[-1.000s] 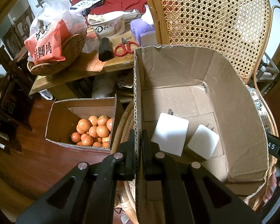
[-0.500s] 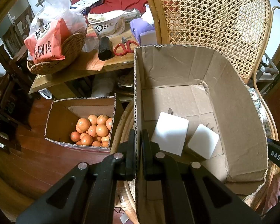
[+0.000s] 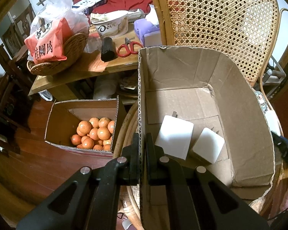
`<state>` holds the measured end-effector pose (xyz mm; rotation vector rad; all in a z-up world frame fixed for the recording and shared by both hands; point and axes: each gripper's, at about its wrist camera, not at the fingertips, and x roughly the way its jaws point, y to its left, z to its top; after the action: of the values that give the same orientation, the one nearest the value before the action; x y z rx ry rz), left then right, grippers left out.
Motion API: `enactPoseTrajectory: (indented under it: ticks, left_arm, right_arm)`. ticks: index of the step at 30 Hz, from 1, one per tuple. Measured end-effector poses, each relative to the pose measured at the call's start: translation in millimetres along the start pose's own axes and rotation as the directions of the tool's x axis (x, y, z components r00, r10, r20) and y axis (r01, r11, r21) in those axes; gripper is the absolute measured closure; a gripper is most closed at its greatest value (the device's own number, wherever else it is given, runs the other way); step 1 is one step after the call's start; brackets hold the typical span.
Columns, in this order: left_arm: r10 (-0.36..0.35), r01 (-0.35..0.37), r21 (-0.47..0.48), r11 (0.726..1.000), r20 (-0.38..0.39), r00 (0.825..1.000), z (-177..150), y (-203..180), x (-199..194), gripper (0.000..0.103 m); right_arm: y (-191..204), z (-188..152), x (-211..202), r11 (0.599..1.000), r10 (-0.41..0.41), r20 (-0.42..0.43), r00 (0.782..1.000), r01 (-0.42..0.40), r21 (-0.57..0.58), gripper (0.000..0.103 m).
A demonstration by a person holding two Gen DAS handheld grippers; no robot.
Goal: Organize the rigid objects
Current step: 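Lift the white flat case and carry it toward the cardboard box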
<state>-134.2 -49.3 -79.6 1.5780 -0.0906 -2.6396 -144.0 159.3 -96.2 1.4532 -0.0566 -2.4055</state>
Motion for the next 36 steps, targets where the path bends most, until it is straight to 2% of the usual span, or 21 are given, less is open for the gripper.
enactPoseTrajectory:
  ticks: [12,15,22,24,31,36]
  left_arm:
    - [0.003,-0.003,-0.001,1.0,0.001,1.0,-0.6,-1.7,-0.1,0.099]
    - [0.004,-0.004,-0.001,1.0,0.001,1.0,-0.5,-2.0,0.0,0.099]
    - [0.007,-0.007,0.004,1.0,0.003,1.0,-0.6,-3.4,-0.1,0.099]
    - [0.009,-0.009,0.006,1.0,0.004,1.0,-0.4,-3.7,-0.2,0.099]
    - [0.01,-0.01,0.003,1.0,0.003,1.0,-0.3,-4.3,-0.6,0.099]
    - [0.009,-0.009,0.002,1.0,0.002,1.0,0.2,-4.3,-0.7,0.099]
  right_arm:
    - [-0.5,2.0,-40.7,0.994,0.106,0.142,0.984,-0.108,0.008,0.087]
    - [1.6,3.0,-51.2,0.99,0.139,0.196,0.971,-0.142,0.002,0.087]
    - [20.0,8.9,-78.0,0.972,0.23,0.328,0.916,-0.229,-0.043,0.087]
    - [27.8,10.2,-80.3,0.966,0.256,0.343,0.904,-0.251,-0.06,0.087]
    - [53.4,12.8,-76.6,0.946,0.323,0.347,0.881,-0.302,-0.115,0.087]
    - [79.5,8.5,-69.0,0.937,0.342,0.316,0.885,-0.297,-0.184,0.087]
